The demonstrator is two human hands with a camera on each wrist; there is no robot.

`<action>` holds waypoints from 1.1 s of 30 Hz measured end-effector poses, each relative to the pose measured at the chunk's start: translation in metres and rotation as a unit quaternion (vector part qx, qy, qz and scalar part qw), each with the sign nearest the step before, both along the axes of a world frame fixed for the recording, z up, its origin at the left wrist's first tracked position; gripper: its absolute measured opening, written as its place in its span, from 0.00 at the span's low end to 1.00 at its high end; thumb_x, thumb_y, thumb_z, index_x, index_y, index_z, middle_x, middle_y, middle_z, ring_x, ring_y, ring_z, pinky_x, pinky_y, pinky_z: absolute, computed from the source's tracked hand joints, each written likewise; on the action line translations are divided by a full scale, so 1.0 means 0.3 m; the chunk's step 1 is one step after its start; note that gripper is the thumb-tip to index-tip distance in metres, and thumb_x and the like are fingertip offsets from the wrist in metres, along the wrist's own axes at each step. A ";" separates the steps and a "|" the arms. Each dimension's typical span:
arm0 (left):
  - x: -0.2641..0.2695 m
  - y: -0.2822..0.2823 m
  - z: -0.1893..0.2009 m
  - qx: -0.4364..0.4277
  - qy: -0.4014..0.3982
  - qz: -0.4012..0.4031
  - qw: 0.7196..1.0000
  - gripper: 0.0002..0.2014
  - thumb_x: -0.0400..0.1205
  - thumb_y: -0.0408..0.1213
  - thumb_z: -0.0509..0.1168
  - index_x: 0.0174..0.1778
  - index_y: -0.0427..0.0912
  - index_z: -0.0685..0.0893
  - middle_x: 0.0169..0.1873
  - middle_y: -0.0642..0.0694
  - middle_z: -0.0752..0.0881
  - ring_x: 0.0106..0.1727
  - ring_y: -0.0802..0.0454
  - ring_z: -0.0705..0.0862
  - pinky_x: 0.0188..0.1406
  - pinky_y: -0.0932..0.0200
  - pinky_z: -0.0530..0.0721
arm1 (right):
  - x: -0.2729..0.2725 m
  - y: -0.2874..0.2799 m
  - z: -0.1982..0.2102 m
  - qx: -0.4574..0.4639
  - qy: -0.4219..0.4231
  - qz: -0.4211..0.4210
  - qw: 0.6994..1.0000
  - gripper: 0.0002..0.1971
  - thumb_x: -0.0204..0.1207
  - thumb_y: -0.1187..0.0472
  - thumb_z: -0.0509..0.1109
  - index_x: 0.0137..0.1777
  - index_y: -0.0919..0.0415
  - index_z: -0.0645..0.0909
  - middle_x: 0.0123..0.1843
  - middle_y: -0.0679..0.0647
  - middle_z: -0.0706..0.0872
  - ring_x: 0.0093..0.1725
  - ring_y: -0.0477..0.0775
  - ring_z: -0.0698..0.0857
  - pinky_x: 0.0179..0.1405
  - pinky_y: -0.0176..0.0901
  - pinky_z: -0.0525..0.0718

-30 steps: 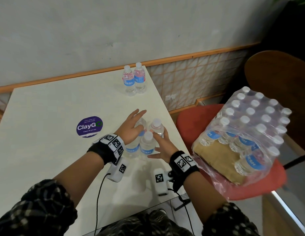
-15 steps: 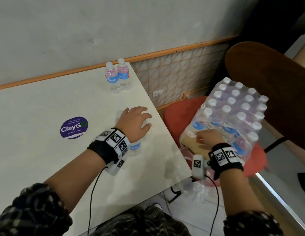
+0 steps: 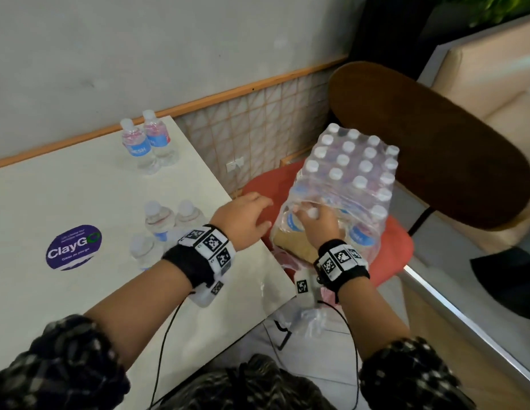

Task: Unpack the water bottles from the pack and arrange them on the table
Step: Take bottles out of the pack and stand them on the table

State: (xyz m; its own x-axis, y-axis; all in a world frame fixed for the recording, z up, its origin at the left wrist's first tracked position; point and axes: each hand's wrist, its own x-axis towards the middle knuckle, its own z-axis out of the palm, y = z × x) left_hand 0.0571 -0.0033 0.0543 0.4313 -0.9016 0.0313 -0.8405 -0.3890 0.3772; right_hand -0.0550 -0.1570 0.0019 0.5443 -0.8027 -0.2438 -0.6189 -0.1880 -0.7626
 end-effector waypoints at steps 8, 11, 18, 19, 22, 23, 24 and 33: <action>-0.082 -0.306 -0.062 0.105 0.000 -0.071 0.992 0.18 0.82 0.42 0.59 0.69 0.53 0.71 0.65 0.44 0.76 0.58 0.37 0.83 0.56 0.46 0.82 | -0.101 -0.022 -0.020 0.181 -0.131 -0.075 0.972 0.34 0.74 0.47 0.71 0.77 0.59 0.66 0.73 0.52 0.73 0.68 0.55 0.77 0.67 0.61 0.79; -0.035 -0.330 -0.070 0.093 -0.004 -0.061 0.994 0.18 0.84 0.40 0.57 0.71 0.53 0.70 0.67 0.46 0.78 0.60 0.40 0.82 0.50 0.56 0.77 | -0.187 -0.067 -0.082 0.207 -0.077 -0.160 0.962 0.37 0.71 0.45 0.72 0.74 0.66 0.68 0.68 0.54 0.75 0.68 0.61 0.76 0.67 0.61 0.78; 0.037 -0.306 -0.077 0.086 0.006 -0.067 0.994 0.15 0.82 0.45 0.62 0.65 0.49 0.76 0.59 0.42 0.84 0.58 0.40 0.82 0.53 0.53 0.78 | -0.244 -0.101 -0.171 0.077 -0.027 -0.221 0.972 0.25 0.72 0.47 0.73 0.64 0.60 0.80 0.60 0.59 0.85 0.61 0.63 0.83 0.65 0.54 0.80; 0.046 -0.294 -0.076 0.090 0.014 -0.070 0.993 0.16 0.82 0.46 0.63 0.65 0.50 0.77 0.56 0.41 0.85 0.56 0.40 0.83 0.54 0.52 0.80 | -0.242 -0.120 -0.172 0.083 -0.004 -0.218 0.972 0.25 0.72 0.44 0.71 0.64 0.59 0.80 0.60 0.58 0.85 0.60 0.62 0.83 0.65 0.52 0.79; 0.064 -0.244 -0.064 0.100 0.042 -0.073 0.991 0.15 0.80 0.50 0.64 0.63 0.56 0.78 0.48 0.43 0.87 0.50 0.43 0.85 0.51 0.50 0.83 | -0.237 -0.172 -0.159 0.118 0.004 -0.225 0.967 0.23 0.74 0.44 0.68 0.63 0.58 0.81 0.58 0.56 0.84 0.60 0.61 0.83 0.64 0.50 0.79; 0.070 -0.223 -0.057 0.102 0.049 -0.075 0.991 0.15 0.80 0.51 0.64 0.63 0.58 0.78 0.46 0.44 0.86 0.48 0.45 0.84 0.51 0.49 0.83 | -0.235 -0.177 -0.151 0.121 -0.008 -0.239 0.963 0.22 0.74 0.45 0.70 0.62 0.60 0.81 0.56 0.57 0.85 0.58 0.61 0.83 0.61 0.49 0.80; 0.073 -0.202 -0.045 0.100 0.054 -0.076 0.991 0.16 0.80 0.50 0.64 0.63 0.58 0.78 0.45 0.45 0.86 0.46 0.46 0.83 0.49 0.50 0.83 | -0.233 -0.177 -0.151 0.111 -0.023 -0.245 0.963 0.21 0.74 0.47 0.71 0.60 0.61 0.82 0.54 0.58 0.85 0.57 0.61 0.84 0.57 0.47 0.81; 0.065 0.055 0.039 0.162 0.026 -0.092 0.982 0.15 0.80 0.46 0.65 0.63 0.52 0.79 0.50 0.44 0.87 0.48 0.46 0.83 0.52 0.51 0.80 | -0.116 0.050 -0.219 0.084 -0.095 -0.029 0.992 0.26 0.64 0.47 0.80 0.61 0.52 0.77 0.49 0.50 0.88 0.47 0.51 0.86 0.48 0.46 0.82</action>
State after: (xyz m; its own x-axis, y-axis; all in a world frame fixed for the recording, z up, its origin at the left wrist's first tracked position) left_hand 0.0765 0.0130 0.0661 0.2534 -0.9233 -0.2887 -0.8908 -0.3390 0.3024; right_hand -0.0900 -0.1421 -0.0639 0.5479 -0.7907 -0.2732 -0.4668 -0.0179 -0.8842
